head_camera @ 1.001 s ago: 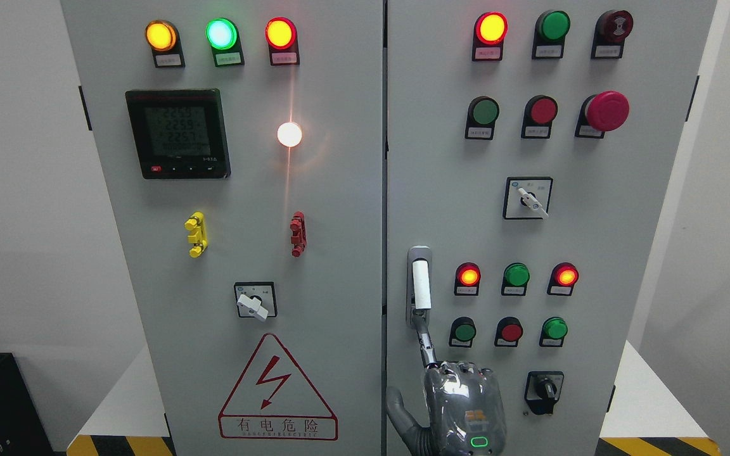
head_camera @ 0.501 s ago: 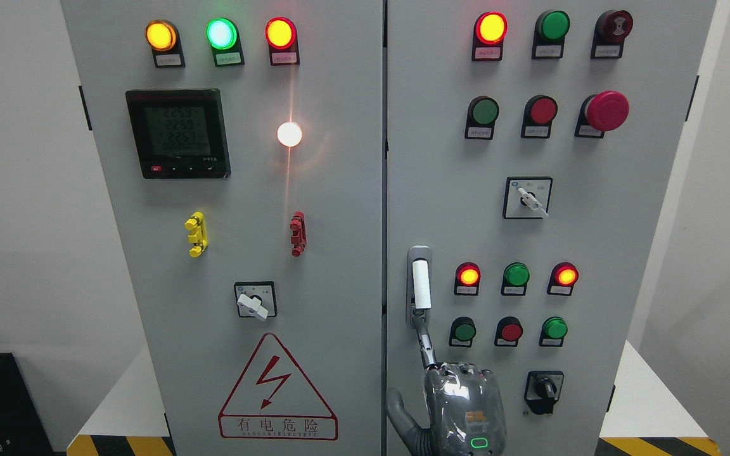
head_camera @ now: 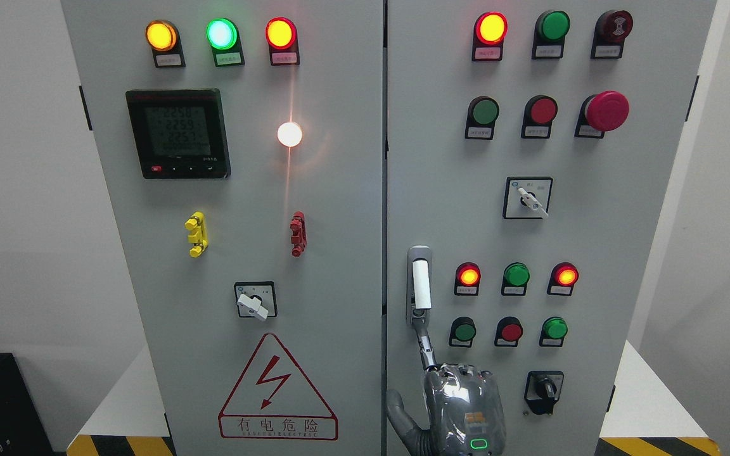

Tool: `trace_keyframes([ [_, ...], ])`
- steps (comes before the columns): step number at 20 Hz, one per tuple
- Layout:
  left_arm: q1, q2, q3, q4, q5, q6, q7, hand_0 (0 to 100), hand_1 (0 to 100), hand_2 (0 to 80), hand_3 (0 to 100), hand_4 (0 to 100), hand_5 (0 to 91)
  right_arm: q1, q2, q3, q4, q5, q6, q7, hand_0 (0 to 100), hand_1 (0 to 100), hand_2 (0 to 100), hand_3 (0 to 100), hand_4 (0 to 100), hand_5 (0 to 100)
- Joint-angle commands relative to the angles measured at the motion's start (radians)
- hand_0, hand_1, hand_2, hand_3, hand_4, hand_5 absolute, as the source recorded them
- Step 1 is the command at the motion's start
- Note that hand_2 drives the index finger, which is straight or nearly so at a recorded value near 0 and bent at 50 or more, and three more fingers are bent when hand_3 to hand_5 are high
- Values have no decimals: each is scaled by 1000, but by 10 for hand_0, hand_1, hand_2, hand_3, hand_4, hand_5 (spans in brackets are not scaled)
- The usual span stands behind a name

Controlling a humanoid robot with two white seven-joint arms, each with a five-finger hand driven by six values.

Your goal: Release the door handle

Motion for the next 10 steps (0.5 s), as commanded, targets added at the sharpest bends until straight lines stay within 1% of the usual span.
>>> trace_keyframes([
  [1, 0, 0, 0, 0, 0, 1, -1, 120, 556, 0, 0, 0, 0, 1, -1, 0, -6, 0, 0, -4, 453, 360, 78, 1000, 1000, 1000],
  [10, 0, 0, 0, 0, 0, 1, -1, 120, 556, 0, 0, 0, 0, 0, -1, 1, -22, -1, 0, -9, 453, 360, 85, 1000, 1000, 1000],
])
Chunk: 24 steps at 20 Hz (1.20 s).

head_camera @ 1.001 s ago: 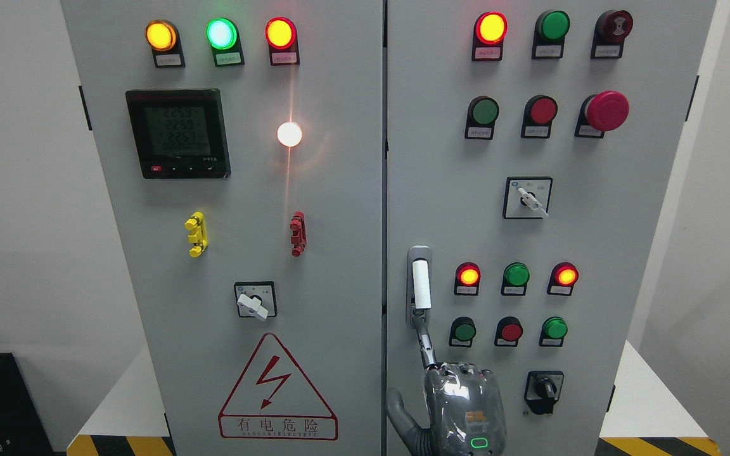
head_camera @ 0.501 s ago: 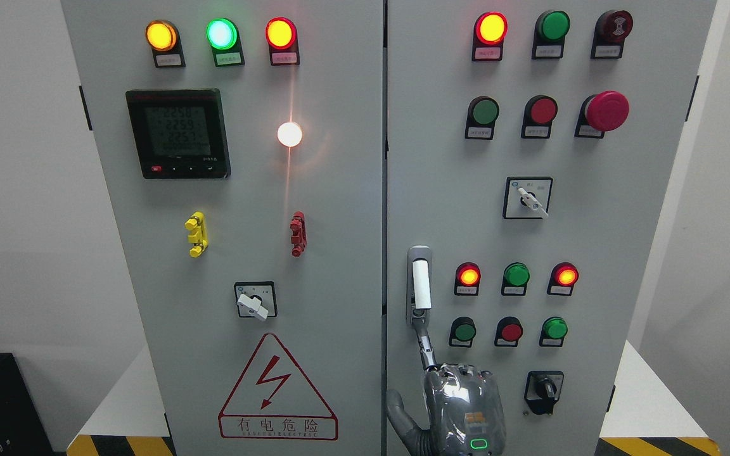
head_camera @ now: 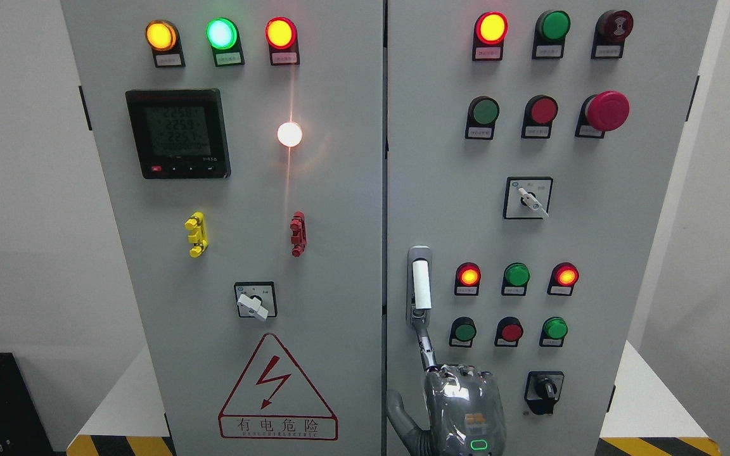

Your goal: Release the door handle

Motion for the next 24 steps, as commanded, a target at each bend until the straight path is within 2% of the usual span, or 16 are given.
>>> trace_keyframes([
  [1, 0, 0, 0, 0, 0, 0, -1, 120, 556, 0, 0, 0, 0, -1, -1, 1, -29, -1, 0, -1, 453, 360, 85, 1000, 1000, 1000],
  [20, 0, 0, 0, 0, 0, 0, -1, 120, 556, 0, 0, 0, 0, 0, -1, 2, -68, -1, -1, -5, 451, 363, 101, 1000, 1000, 1000],
  [22, 0, 0, 0, 0, 0, 0, -1, 120, 556, 0, 0, 0, 0, 0, -1, 2, -74, -2, -1, -5, 451, 363, 122, 1000, 1000, 1000],
  [24, 0, 0, 0, 0, 0, 0, -1, 120, 556, 0, 0, 0, 0, 2, -1, 2, -77, -4, -1, -6, 451, 363, 192, 1000, 1000, 1000],
])
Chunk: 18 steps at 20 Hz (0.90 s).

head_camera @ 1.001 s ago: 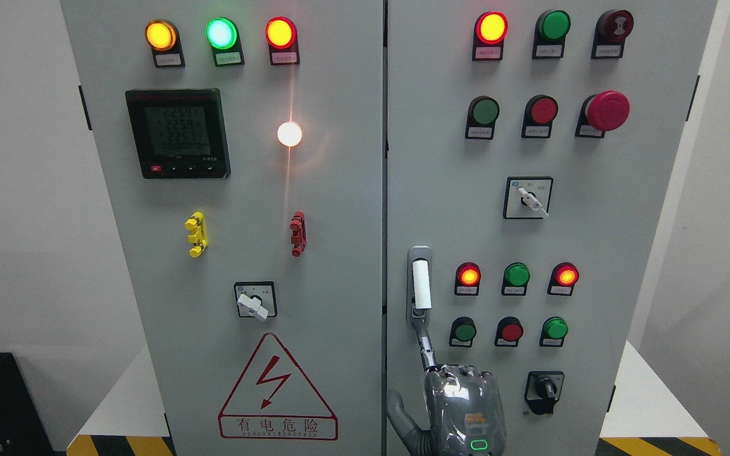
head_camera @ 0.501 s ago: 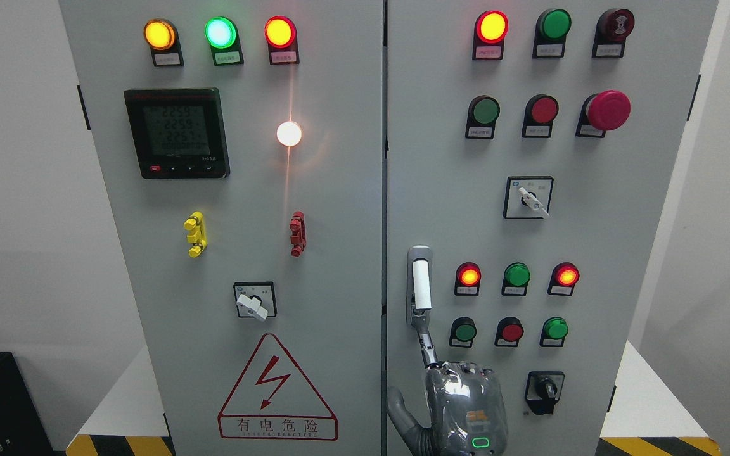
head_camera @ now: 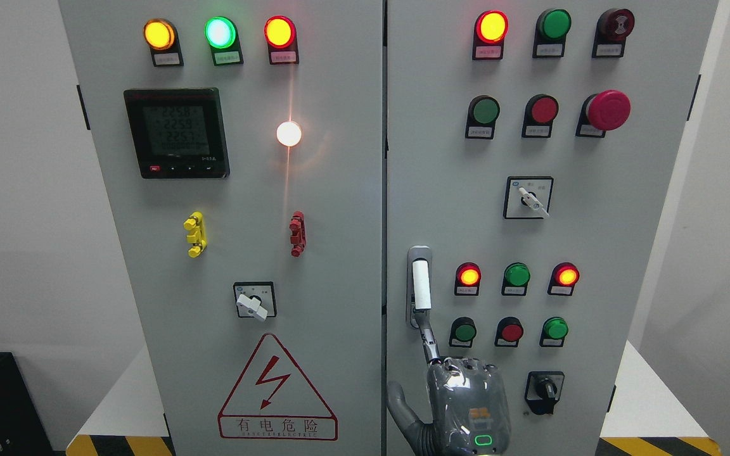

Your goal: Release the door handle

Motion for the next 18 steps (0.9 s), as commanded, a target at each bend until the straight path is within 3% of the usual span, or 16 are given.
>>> trace_keyframes([
  [1, 0, 0, 0, 0, 0, 0, -1, 120, 556, 0, 0, 0, 0, 3, -2, 1, -26, -3, -1, -2, 451, 364, 206, 1000, 1000, 1000],
  [6, 0, 0, 0, 0, 0, 0, -1, 120, 556, 0, 0, 0, 0, 16, -8, -1, -42, -6, -5, -5, 476, 371, 358, 1000, 1000, 1000],
  [10, 0, 0, 0, 0, 0, 0, -1, 120, 556, 0, 0, 0, 0, 25, -11, -1, -57, -7, -10, -5, 562, 369, 460, 1000, 1000, 1000],
  [12, 0, 0, 0, 0, 0, 0, -1, 120, 556, 0, 0, 0, 0, 30, -11, -1, -69, -7, -11, -5, 584, 346, 530, 955, 982, 1000],
  [18, 0, 0, 0, 0, 0, 0, -1, 120, 556, 0, 0, 0, 0, 77, -31, 1, -104, -9, -16, -8, 478, 316, 582, 895, 933, 1000],
])
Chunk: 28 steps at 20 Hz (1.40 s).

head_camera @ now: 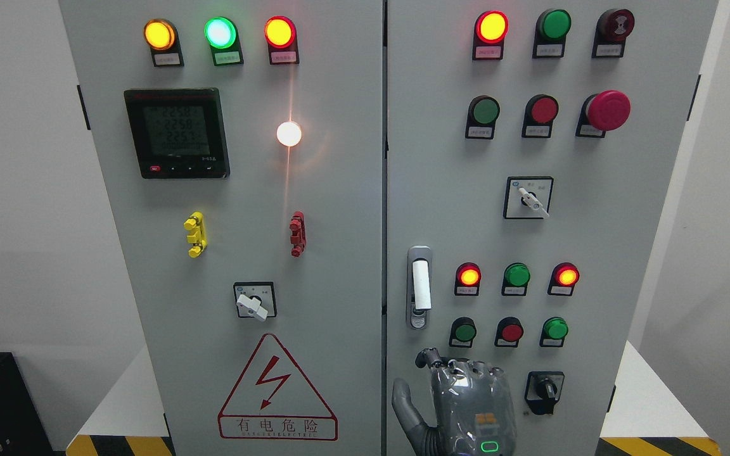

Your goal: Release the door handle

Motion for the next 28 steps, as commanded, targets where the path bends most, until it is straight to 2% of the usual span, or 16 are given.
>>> trace_keyframes([
  [1, 0, 0, 0, 0, 0, 0, -1, 120, 556, 0, 0, 0, 0, 48, -26, 0, -56, -2, -4, -2, 466, 312, 584, 893, 930, 1000],
  [4, 0, 0, 0, 0, 0, 0, -1, 120, 556, 0, 0, 0, 0, 74, -37, -1, -80, -2, -25, -10, 440, 285, 583, 888, 924, 992],
  [6, 0, 0, 0, 0, 0, 0, -1, 120, 556, 0, 0, 0, 0, 84, -37, -7, -91, -4, -59, -37, 416, 268, 587, 887, 918, 987],
  [8, 0, 0, 0, 0, 0, 0, -1, 120, 556, 0, 0, 0, 0, 84, -38, -13, -103, -5, -85, -48, 382, 259, 615, 887, 915, 981],
  [11, 0, 0, 0, 0, 0, 0, -1, 120, 556, 0, 0, 0, 0, 85, -38, -16, -129, -7, -88, -48, 339, 241, 662, 904, 911, 973],
  [16, 0, 0, 0, 0, 0, 0, -1, 120, 556, 0, 0, 0, 0, 96, -49, -16, -168, -7, -93, -48, 313, 217, 773, 1000, 950, 995],
  [19, 0, 0, 0, 0, 0, 0, -1, 120, 556, 0, 0, 0, 0, 94, -50, -27, -172, -7, -112, -48, 291, 156, 846, 1000, 978, 1000],
  [23, 0, 0, 0, 0, 0, 0, -1, 120, 556, 0, 0, 0, 0, 73, -46, -30, -177, -7, -112, -39, 239, 141, 874, 1000, 987, 1000],
  [28, 0, 0, 0, 0, 0, 0, -1, 120, 556, 0, 0, 0, 0, 22, -35, -30, -159, -7, -114, -20, 222, 113, 901, 1000, 997, 1000],
])
